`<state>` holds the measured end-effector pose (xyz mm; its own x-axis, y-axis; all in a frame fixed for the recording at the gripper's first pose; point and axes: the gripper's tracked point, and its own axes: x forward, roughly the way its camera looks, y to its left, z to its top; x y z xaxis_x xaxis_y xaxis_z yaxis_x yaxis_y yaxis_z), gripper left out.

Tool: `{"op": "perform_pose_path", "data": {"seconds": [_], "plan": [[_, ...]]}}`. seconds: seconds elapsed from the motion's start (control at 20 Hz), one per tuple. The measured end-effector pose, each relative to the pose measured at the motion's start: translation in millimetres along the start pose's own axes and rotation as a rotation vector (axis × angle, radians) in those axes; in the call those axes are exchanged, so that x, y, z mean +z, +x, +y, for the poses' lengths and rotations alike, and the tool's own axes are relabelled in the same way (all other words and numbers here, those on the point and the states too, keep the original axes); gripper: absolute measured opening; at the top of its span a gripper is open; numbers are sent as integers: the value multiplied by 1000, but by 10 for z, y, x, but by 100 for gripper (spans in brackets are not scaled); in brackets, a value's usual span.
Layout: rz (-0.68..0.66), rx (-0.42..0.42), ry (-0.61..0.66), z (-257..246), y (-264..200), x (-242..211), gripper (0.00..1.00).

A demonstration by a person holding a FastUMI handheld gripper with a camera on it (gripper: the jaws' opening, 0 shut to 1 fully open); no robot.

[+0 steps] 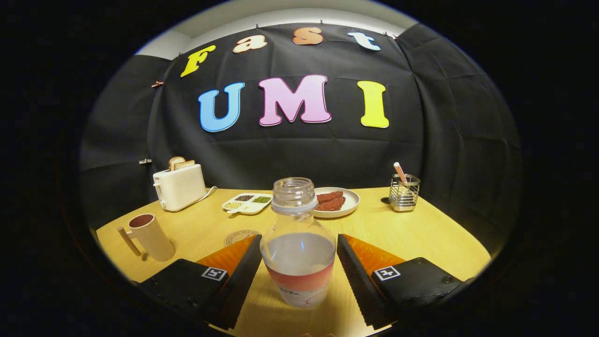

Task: Take the bottle from table, then pour the juice into the cup, finally place the bottle on the coaster

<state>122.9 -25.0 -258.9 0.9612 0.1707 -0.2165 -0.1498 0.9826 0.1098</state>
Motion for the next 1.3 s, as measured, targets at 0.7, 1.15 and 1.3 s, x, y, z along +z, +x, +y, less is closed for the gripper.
{"op": "perform_pose_path", "data": {"seconds": [0.7, 1.15, 1.3], "plan": [[30, 9, -83, 2, 77, -124, 78], [-5, 68, -268, 351, 23, 461, 76], [4, 61, -360, 554, -18, 638, 76]]}}
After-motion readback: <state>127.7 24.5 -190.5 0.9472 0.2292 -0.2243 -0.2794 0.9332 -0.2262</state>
